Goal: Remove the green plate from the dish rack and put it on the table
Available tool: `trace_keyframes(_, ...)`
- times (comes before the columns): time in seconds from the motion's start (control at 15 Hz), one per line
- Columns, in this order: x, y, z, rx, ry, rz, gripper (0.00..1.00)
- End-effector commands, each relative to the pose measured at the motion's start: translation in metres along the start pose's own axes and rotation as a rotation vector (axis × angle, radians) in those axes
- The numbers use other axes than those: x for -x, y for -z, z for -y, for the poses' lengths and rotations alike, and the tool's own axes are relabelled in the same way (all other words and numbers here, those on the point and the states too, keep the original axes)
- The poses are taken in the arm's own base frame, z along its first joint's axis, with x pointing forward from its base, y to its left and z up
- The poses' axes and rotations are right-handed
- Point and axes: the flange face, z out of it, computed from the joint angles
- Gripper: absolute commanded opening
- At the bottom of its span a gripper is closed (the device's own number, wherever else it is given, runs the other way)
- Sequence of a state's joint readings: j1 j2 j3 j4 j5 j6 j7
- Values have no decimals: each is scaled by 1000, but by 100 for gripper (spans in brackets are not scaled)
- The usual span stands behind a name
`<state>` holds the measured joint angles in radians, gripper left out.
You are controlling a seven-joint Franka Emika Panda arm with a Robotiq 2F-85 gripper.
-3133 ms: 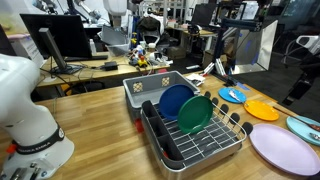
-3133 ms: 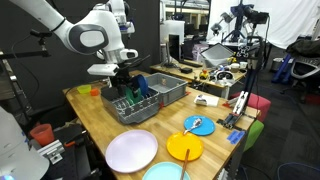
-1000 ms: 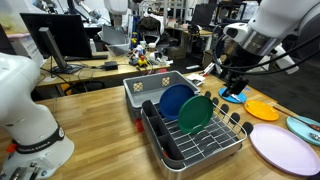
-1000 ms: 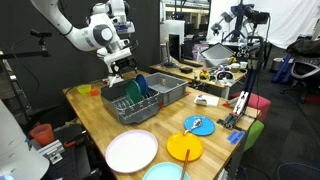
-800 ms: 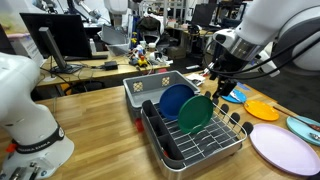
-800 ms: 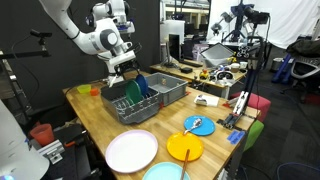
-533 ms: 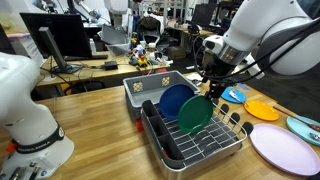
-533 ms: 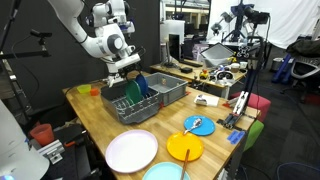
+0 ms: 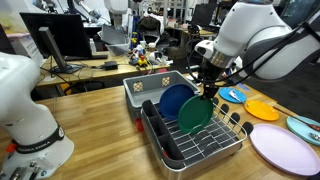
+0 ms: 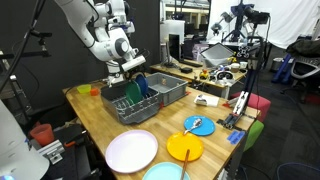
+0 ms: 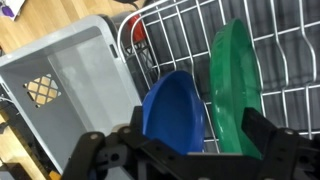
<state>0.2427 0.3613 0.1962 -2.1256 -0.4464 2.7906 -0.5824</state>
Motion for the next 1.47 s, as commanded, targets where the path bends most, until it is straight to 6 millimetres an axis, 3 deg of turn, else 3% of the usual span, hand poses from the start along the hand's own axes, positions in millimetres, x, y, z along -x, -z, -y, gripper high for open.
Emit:
trace_keyframes(0.0, 2, -8, -5, 14, 42, 13, 100)
trace_keyframes(0.33, 5, -19, 3, -4, 51, 18, 98)
trace_keyframes(0.53, 7, -19, 4, -4, 53, 20, 76)
trace_keyframes(0.6, 7, -19, 5, -4, 55, 21, 64)
trace_keyframes(1.2, 12, -20, 19, -14, 76, 33, 2)
trace_keyframes(1.4, 12, -18, 21, -14, 81, 35, 4)
